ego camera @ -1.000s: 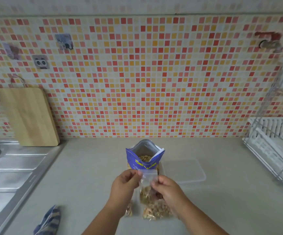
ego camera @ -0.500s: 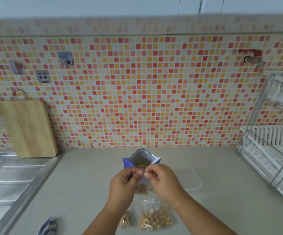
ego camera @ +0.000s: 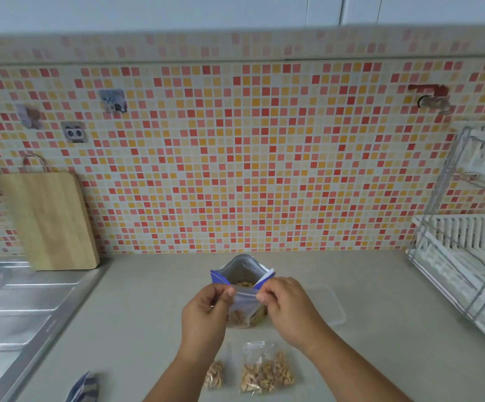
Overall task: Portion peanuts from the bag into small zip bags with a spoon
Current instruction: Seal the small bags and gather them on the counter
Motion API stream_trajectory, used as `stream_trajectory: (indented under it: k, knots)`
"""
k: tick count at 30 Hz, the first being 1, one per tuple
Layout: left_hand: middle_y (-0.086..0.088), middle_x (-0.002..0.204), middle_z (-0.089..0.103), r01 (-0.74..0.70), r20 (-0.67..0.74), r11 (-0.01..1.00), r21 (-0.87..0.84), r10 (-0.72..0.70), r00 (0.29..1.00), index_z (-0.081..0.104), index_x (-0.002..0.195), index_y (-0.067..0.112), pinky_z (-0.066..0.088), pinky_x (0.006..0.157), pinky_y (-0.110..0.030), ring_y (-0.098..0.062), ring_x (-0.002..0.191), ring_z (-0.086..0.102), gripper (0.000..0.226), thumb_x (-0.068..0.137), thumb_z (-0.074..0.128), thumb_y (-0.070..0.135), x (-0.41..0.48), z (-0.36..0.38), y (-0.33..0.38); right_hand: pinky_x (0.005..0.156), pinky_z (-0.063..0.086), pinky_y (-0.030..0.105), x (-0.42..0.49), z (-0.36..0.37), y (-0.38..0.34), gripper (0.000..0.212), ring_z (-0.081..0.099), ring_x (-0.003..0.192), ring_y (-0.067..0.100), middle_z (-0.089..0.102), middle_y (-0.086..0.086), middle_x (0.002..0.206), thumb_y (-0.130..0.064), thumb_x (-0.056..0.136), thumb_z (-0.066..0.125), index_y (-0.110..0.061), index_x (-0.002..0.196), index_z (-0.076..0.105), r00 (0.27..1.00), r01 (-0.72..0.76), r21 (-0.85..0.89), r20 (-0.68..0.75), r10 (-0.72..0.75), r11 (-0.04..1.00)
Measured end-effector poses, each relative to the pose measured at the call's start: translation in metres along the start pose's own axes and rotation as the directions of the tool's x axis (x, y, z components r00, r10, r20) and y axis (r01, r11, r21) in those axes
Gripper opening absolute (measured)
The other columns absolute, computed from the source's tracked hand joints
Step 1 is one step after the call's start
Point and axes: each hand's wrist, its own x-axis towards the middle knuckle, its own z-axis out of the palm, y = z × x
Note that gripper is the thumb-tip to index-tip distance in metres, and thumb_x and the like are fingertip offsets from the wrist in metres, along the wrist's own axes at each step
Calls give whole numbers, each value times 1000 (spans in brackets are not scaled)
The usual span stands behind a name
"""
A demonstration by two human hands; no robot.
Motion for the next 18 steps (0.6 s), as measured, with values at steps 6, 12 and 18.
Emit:
stream_trajectory:
  k: [6, 12, 18]
  knots:
    - [-3, 57, 55, 119, 52, 993, -9, -118, 992, 66, 80, 4, 43, 46, -16, -11, 49, 49, 14, 90, 60, 12, 1, -4, -17, 60, 35, 4, 2, 15, 9, 30, 44, 62, -3, 49, -14, 66, -19, 91, 58, -30, 65, 48, 981, -174, 134, 109, 160, 976]
    - [-2, 69, 61, 361, 4, 931, 58, -361, 932, 64, 80, 8, 40, 47, -25, -21, 54, 55, 15, 91, 59, 17, 8, -5, -73, 78, 45, 26, -7, 61, 40, 30, 64, 100, 26, 70, 11, 105, -40, 92, 50, -14, 88, 66, 841, -493, -71, 215, 496, 867]
    - [-10, 73, 65, 465, -86, 872, 156, -457, 885, 61, 75, 12, 42, 50, -26, -24, 51, 58, 17, 91, 56, 14, 9, -8, -121, 91, 48, 31, -23, 97, 54, 42, 60, 116, 26, 64, 7, 122, -44, 90, 47, -14, 114, 62, 751, -528, -374, 215, 625, 763]
